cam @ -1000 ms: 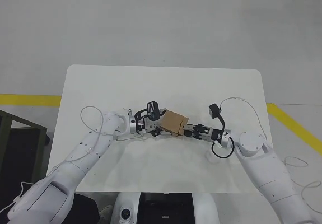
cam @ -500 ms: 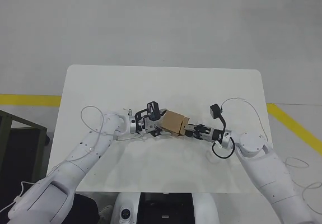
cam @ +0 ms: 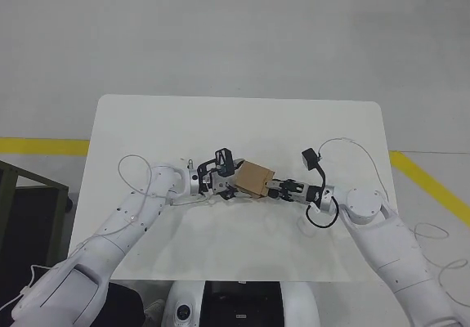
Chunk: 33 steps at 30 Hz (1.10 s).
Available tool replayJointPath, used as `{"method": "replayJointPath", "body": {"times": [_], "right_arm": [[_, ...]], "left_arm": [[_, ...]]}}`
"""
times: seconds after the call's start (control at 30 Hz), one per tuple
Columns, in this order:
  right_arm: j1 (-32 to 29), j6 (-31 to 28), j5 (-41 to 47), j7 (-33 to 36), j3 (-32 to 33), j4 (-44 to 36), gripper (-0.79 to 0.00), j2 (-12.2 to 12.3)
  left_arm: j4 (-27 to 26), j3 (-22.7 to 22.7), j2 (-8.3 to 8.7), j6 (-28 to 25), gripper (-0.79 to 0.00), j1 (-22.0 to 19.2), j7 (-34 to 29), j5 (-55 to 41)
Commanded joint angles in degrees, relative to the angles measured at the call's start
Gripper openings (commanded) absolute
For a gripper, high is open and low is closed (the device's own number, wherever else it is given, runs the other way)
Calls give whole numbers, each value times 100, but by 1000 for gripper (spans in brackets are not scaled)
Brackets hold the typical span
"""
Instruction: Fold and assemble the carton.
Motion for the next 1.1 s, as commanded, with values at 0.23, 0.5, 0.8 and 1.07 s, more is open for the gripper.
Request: {"method": "replayJointPath", "body": {"times": [0.23, 0.5, 0.8, 1.07], "right_arm": [[91, -9, -47, -43, -91, 16, -662, -31], [2, -10, -92, -105, 51, -83, -523, 8], [-199, 106, -202, -125, 255, -381, -554, 81], [-341, 160, -284, -189, 408, -551, -542, 130]], "left_arm": [[-30, 20, -3, -17, -117, 10, -21, 4], [-11, 17, -4, -14, -117, 4, -38, -3], [6, 20, -5, -18, -129, -5, -25, 3], [38, 21, -8, -17, -135, -15, -40, -8]]}}
